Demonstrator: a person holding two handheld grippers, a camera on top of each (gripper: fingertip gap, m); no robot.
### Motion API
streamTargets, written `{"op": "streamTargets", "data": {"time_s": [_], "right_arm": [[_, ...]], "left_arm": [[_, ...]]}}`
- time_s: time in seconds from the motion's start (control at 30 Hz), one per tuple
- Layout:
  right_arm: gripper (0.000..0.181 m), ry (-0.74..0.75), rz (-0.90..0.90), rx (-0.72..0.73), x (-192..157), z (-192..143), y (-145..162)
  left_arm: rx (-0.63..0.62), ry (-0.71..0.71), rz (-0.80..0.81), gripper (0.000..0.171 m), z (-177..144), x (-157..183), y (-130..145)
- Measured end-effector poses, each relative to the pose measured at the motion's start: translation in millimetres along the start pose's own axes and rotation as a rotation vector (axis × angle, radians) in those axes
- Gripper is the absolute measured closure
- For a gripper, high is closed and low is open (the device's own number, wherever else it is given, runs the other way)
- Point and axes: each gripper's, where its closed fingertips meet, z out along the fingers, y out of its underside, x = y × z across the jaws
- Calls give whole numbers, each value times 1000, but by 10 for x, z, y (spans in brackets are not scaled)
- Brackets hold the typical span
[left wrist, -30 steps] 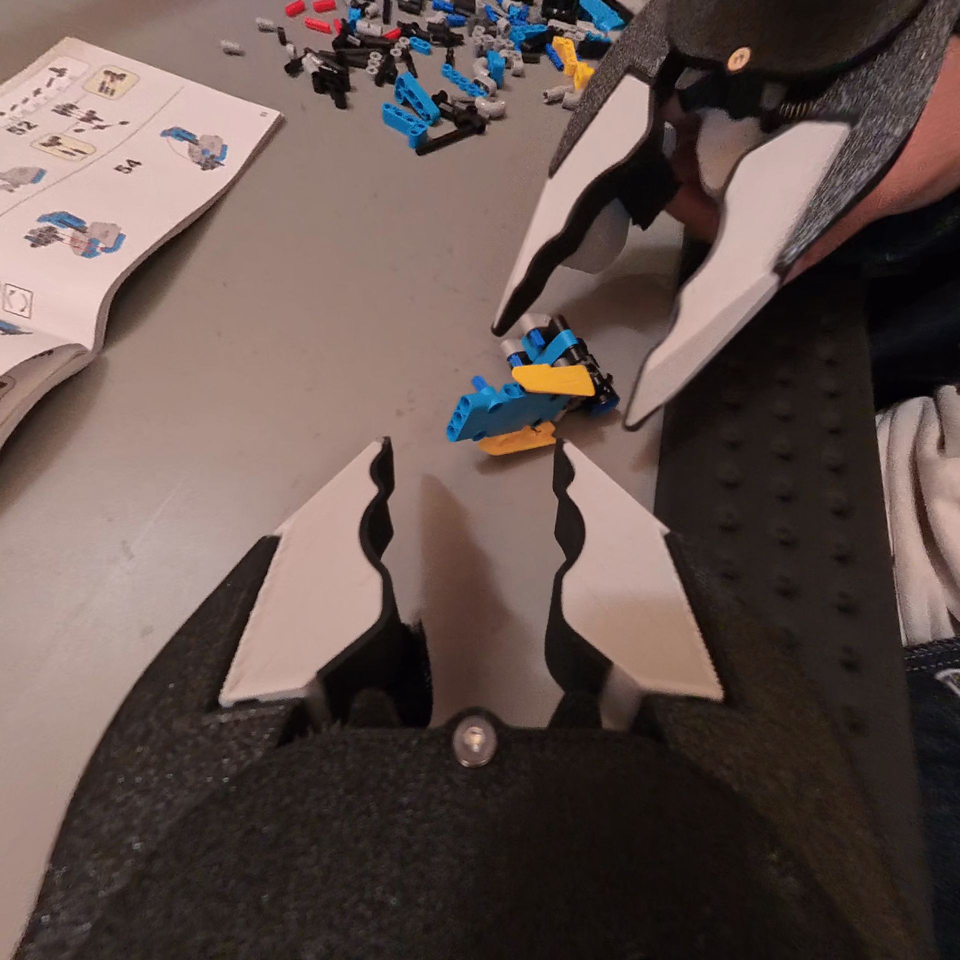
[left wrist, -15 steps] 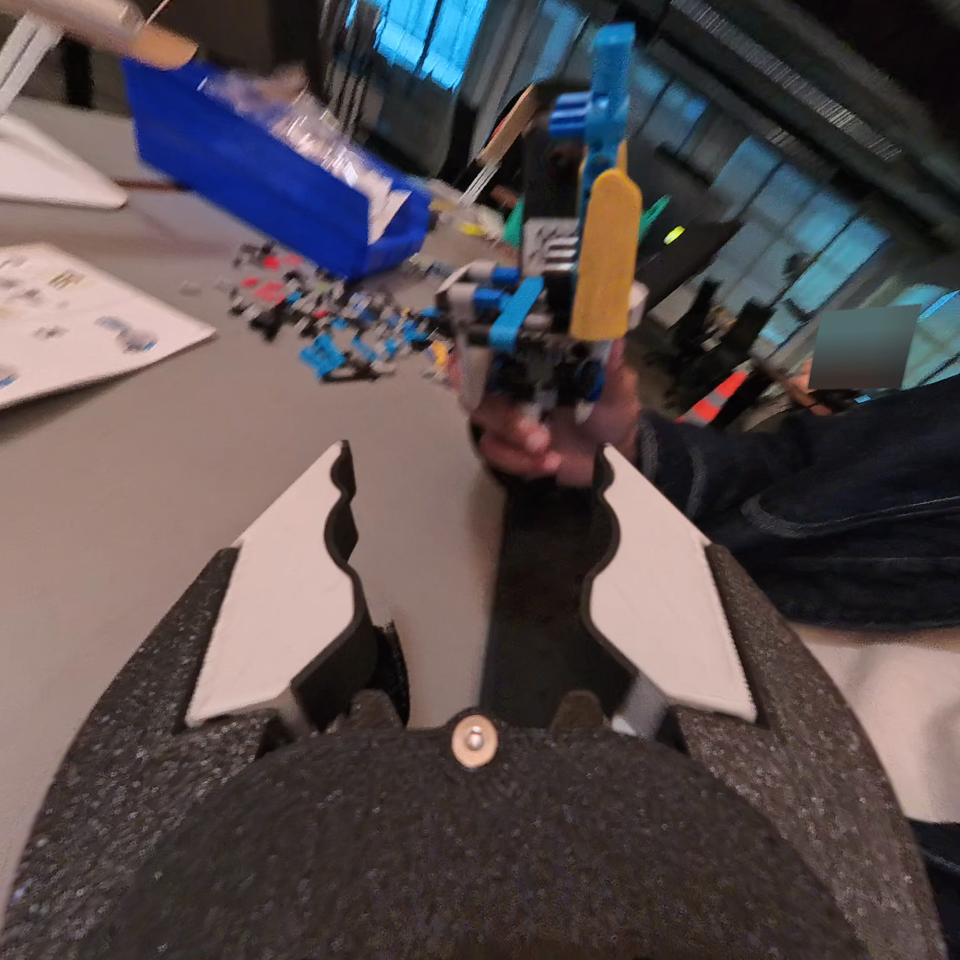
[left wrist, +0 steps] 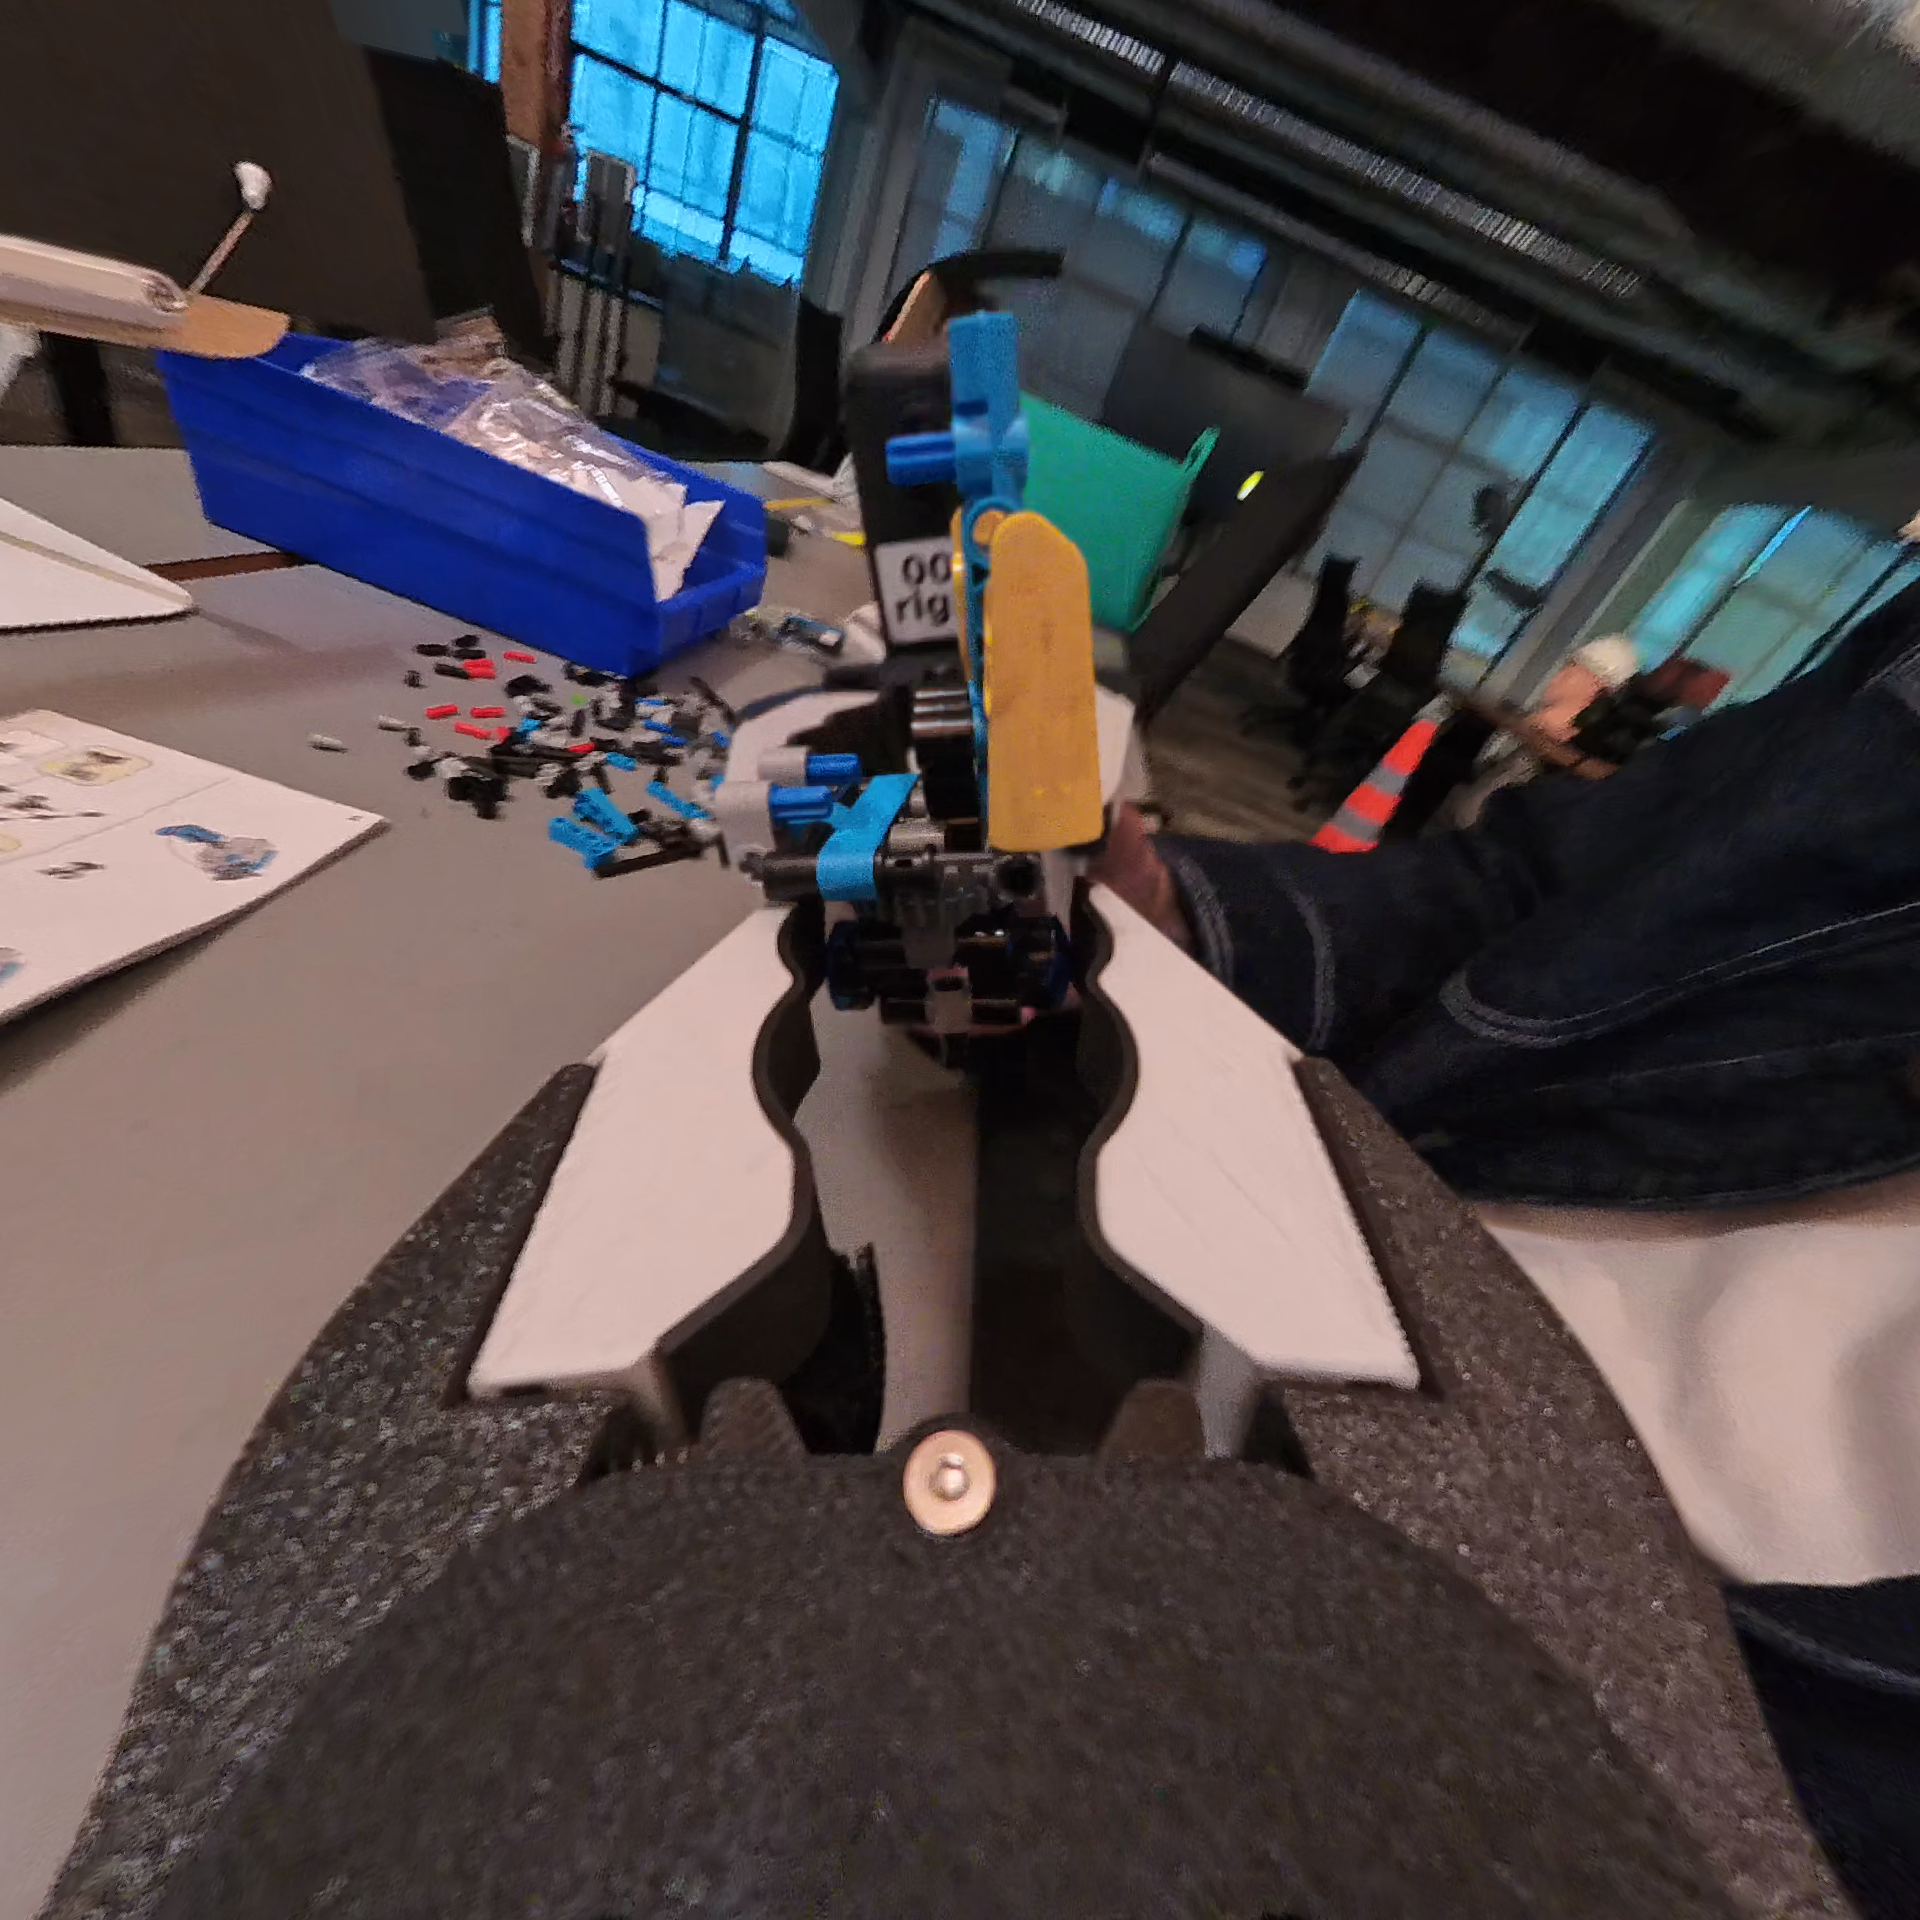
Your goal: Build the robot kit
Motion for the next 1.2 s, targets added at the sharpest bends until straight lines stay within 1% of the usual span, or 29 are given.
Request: {"op": "streamTargets", "data": {"time_s": [0.03,0.07,0.1,0.13,0.17,0.2,0.27,0.3,0.37,0.43,0.47,0.53,0.57,0.6,0.63,0.7,0.77,0.83,0.9,0.93,1.03,1.07,1.1,1.17,1.2], "right_arm": [[130,15,-13,-17,19,-49,-7],[122,36,-24,-32,52,-122,-28],[115,45,-41,-35,59,-212,-75],[115,59,-81,-50,58,-290,-111],[115,87,-141,-99,71,-335,-102],[110,112,-214,-195,86,-342,-29],[99,197,-383,-440,186,-324,184],[95,229,-450,-509,215,-296,219],[101,216,-540,-651,225,-264,330],[101,180,-574,-777,275,-281,473],[104,156,-582,-816,294,-285,536],[118,89,-611,-783,245,-211,563],[121,72,-627,-771,242,-185,573],[121,62,-633,-765,247,-166,591],[127,49,-630,-768,252,-156,620],[131,30,-604,-790,283,-151,717],[134,56,-582,-850,390,-172,855],[137,59,-557,-833,422,-157,905],[134,84,-528,-805,469,-161,917],[132,123,-515,-782,524,-159,895],[126,217,-385,-732,655,-185,845],[121,186,-322,-716,616,-182,837],[102,123,-259,-685,529,-179,805],[103,83,-177,-606,487,-198,647],[107,71,-177,-581,482,-208,584]], "left_arm": [[-27,-31,30,125,-22,-35,29],[-64,-70,57,125,-52,-95,77],[-124,-137,100,125,-89,-201,160],[-192,-211,161,125,-131,-316,257],[-259,-259,220,125,-165,-392,354],[-311,-283,263,125,-183,-434,435],[-378,-295,327,125,-181,-447,553],[-420,-305,363,125,-173,-457,615],[-466,-296,414,125,-132,-432,694],[-474,-267,405,125,-96,-394,728],[-484,-265,412,125,-96,-399,743],[-500,-236,421,125,-88,-360,784],[-499,-212,412,125,-80,-322,799],[-515,-209,413,125,-85,-324,831],[-534,-214,425,125,-93,-342,865],[-549,-217,431,125,-93,-356,902],[-551,-231,441,125,-94,-376,894],[-566,-250,447,125,-106,-420,924],[-570,-267,436,125,-116,-460,939],[-571,-297,448,125,-132,-508,927],[-576,-392,492,125,-182,-643,886],[-593,-432,531,125,-206,-697,885],[-610,-471,574,125,-231,-749,884],[-632,-530,640,125,-268,-818,868],[-635,-548,672,125,-278,-831,850]]}}
